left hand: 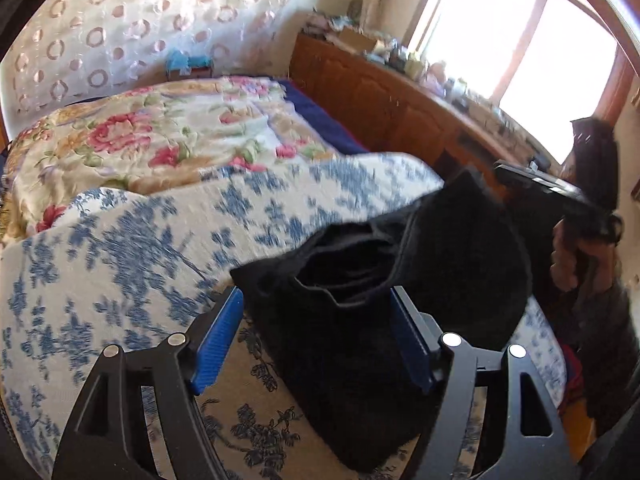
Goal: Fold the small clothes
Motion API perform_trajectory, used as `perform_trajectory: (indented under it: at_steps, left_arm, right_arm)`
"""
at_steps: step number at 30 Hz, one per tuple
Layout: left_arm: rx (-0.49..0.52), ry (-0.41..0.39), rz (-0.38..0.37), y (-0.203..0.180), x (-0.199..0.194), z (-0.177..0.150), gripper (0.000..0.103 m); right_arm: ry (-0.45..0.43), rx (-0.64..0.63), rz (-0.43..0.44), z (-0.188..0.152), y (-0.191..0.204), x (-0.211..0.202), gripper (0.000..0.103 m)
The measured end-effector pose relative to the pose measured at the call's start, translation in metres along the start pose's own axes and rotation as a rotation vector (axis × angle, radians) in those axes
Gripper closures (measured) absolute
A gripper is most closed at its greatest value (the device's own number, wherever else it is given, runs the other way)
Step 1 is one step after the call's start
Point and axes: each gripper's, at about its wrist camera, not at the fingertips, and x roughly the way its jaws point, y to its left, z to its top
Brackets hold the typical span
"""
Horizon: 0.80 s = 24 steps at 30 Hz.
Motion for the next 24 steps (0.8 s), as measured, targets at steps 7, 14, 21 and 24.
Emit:
perform_trajectory:
  at_steps: [7,14,21,24]
  left_arm:
    - [0.011,-0.013,0.128,0.007,0.021,0.008,0.029]
    - [-0.036,-0.009,0.181,0.026,0.023,0.004,0.029]
    - [-0.070,-0.010,0.158,0.029,0.020,0.001,0.029]
    - [-0.086,-0.013,0.133,0.029,0.020,0.001,0.029]
  right_arm:
    - [0.103,-0.013,0.092,-0.013,0.002,0.026,0.040]
    - [0.063,0.036,0.147,-0.001,-0.016,0.030,0.098]
    - [0.073,0.092,0.006,-0.008,-0.028,0.021,0.098]
    - [0.077,0.074,-0.018,-0.005,-0.022,0.017,0.095]
